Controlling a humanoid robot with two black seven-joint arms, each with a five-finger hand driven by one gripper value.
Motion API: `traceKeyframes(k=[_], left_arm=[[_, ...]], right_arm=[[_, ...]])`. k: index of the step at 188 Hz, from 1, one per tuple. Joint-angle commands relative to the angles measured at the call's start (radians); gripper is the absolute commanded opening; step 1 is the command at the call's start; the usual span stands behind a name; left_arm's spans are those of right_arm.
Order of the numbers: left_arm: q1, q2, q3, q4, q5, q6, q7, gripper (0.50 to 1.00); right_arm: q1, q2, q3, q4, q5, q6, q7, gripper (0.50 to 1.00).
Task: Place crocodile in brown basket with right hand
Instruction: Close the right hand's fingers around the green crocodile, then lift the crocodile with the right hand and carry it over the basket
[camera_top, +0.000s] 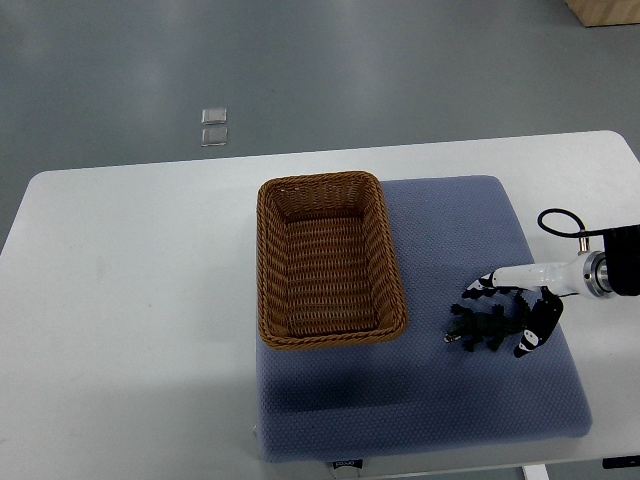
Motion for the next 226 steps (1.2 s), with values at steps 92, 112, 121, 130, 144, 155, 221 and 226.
traceKeyframes(k=[92,112,121,130,144,155,221,226], left_arm=[[0.002,0.000,-0.002,0.001,0.000,0.000,0.000,1.000],[0.002,0.000,-0.002,0.001,0.000,0.000,0.000,1.000],[0.002,0.000,0.000,0.001,0.000,0.000,0.000,1.000],[0.002,0.000,0.000,0.001,0.000,0.000,0.000,1.000],[0.002,0.000,0.000,0.001,0.000,0.000,0.000,1.000],[0.002,0.000,0.000,0.001,0.000,0.000,0.000,1.000],[0.002,0.000,0.000,-0.003,0.000,0.000,0.000,1.000],[0.002,0.000,0.002,-0.003,0.000,0.000,0.000,1.000]], right_arm=[[-0.005,0.014,0.000,-0.010,-0.030,0.000,0.019,0.549],[-0.005,0.012,0.000,-0.010,-0.030,0.000,0.019,0.521],[-0.005,0.010,0.000,-0.010,-0.030,0.000,0.022,0.500],[-0.002,0.007,0.000,-0.010,-0.029,0.000,0.023,0.500],[0.001,0.004,0.002,-0.009,-0.026,0.000,0.023,0.500],[0.006,0.001,0.002,-0.007,-0.023,0.000,0.023,0.500],[0.052,-0.045,0.015,0.003,-0.015,0.000,0.026,0.500],[0.060,-0.049,0.015,0.003,-0.013,0.000,0.026,0.500]])
